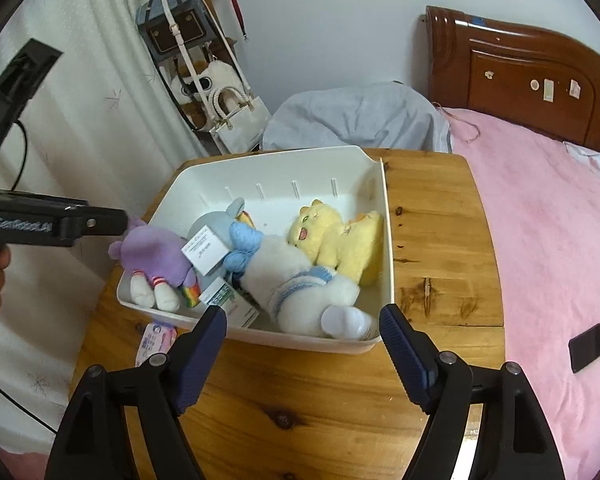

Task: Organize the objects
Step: 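Open both tools to drop the small box and pill bottle into the tray, then move the right tool down to the pink wet-wipes pack on the table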

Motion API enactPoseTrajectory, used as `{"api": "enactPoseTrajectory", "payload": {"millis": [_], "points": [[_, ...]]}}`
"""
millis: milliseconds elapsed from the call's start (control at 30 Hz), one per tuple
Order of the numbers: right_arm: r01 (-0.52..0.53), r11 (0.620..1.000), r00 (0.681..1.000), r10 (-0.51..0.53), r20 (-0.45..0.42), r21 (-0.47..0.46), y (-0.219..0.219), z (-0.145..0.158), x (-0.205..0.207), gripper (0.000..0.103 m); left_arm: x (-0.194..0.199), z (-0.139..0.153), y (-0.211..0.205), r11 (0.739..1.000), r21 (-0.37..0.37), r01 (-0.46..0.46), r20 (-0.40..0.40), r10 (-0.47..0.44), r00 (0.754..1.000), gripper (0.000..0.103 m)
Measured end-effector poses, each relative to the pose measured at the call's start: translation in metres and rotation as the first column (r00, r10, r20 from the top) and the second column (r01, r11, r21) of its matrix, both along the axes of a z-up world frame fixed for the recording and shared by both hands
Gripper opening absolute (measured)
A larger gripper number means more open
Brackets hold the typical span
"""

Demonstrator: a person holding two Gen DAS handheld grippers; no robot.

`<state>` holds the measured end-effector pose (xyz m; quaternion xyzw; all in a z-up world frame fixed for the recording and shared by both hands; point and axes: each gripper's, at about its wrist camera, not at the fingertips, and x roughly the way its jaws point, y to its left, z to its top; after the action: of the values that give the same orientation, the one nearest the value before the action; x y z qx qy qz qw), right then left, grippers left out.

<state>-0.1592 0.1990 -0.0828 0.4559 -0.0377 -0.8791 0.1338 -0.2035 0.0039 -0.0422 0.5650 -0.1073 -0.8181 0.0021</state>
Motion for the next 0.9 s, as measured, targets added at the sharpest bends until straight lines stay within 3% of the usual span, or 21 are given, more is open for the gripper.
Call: {"api": "enactPoseTrajectory", "payload": {"millis": [200, 433, 900], "points": [[0.061, 0.998, 0.998, -0.061, 0.026, -0.026, -0.008, 0.008, 0.013, 0.08, 0.028, 0.018, -0.034, 0.999, 0.042, -0.029, -0.023, 0.03, 0.999, 0.077], [0.136, 0.99, 0.989, -0.133, 0.063, -0.047, -0.025, 0.011, 0.028, 0.081, 0.069, 0.033, -0.078, 0.999, 0.034, -0.04, -0.084, 0.043, 0.995, 0.077], [0.094, 0.994, 0.981, -0.085, 0.174, -0.046, -0.106, -0.004, 0.051, 0.081, 0.125, 0.025, -0.154, 0.983, 0.114, -0.143, -0.052, 0.149, 0.987, 0.077]]}}
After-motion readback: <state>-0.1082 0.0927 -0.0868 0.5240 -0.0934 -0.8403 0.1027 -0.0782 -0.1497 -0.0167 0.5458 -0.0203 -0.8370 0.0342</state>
